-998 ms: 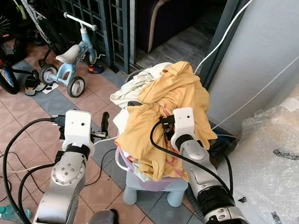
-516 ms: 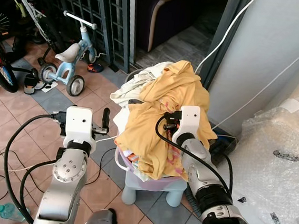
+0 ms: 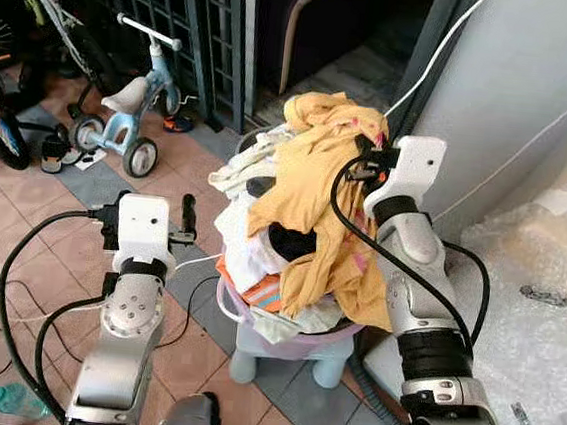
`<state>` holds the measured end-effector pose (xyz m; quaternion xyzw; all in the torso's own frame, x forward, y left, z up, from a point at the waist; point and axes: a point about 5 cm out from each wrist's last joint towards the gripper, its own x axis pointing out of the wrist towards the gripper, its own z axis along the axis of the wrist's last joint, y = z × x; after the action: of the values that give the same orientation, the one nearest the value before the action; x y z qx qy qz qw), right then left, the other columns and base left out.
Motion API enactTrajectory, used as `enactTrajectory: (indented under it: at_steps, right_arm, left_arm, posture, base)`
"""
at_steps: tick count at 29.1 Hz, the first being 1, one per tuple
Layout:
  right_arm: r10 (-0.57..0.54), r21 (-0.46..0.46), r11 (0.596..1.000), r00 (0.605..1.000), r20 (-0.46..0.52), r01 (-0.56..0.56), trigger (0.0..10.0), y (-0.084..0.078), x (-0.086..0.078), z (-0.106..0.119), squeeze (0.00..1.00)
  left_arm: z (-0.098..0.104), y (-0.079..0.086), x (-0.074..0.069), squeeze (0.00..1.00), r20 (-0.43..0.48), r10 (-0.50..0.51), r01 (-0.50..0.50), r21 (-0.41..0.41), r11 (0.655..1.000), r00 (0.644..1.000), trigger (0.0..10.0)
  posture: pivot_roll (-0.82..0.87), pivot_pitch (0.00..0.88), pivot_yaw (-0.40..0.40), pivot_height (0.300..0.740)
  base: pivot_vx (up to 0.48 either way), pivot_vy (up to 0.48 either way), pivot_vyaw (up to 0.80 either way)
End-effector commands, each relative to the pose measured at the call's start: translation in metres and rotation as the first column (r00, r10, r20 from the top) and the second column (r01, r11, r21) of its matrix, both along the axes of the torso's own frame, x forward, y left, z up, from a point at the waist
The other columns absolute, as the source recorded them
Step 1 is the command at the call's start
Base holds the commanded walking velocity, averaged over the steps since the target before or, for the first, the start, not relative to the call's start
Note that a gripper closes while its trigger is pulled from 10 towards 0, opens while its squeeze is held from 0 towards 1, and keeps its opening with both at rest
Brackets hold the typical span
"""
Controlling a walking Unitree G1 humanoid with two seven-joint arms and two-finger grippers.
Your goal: Clothes washing
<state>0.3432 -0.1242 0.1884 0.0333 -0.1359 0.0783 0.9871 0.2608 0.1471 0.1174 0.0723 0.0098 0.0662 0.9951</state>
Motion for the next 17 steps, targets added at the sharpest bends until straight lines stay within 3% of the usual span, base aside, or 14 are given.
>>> enactTrajectory:
  at_steps: [1, 7, 11, 14, 17]
  right_arm:
    - [-0.043, 0.013, 0.999, 0.996, 0.077, 0.042, 0.0, -0.010, -0.005, 0.021, 0.00]
    - [-0.124, 0.033, 0.992, 0.987, 0.099, 0.121, 0.0, -0.030, -0.014, 0.040, 0.00]
    - [-0.127, 0.032, 0.992, 0.988, 0.085, 0.125, 0.0, -0.032, -0.018, 0.038, 0.00]
    - [-0.052, 0.061, 0.997, 0.997, 0.050, 0.049, 0.0, -0.024, -0.022, 0.031, 0.00]
    - [0.078, 0.091, 0.992, 0.996, 0.051, -0.082, 0.0, -0.007, -0.028, 0.034, 0.00]
  left_arm:
    - [0.000, -0.001, 0.000, 0.00, 0.004, 0.015, -0.015, 0.011, 1.000, 1.000, 10.0]
    - [-0.002, 0.003, 0.000, 0.00, -0.009, 0.056, -0.056, 0.024, 0.998, 0.998, 10.0]
    - [-0.003, 0.003, 0.000, 0.00, -0.010, 0.055, -0.055, 0.023, 0.998, 0.998, 10.0]
    - [-0.003, 0.000, 0.002, 0.00, -0.010, 0.038, -0.038, 0.023, 0.999, 0.999, 10.0]
    - [-0.003, -0.001, 0.003, 0.00, -0.010, 0.028, -0.028, 0.025, 0.999, 1.000, 10.0]
  posture:
    - [0.09, 0.070, 0.010, 0.740]
    - [0.09, 0.075, 0.013, 0.740]
    - [0.08, 0.077, 0.018, 0.740]
    - [0.07, 0.077, 0.023, 0.740]
    - [0.07, 0.076, 0.025, 0.740]
  base:
    - [0.000, 0.000, 0.00]
    - [0.000, 0.000, 0.00]
    - [0.000, 0.000, 0.00]
    - [0.000, 0.000, 0.00]
    - [0.000, 0.000, 0.00]
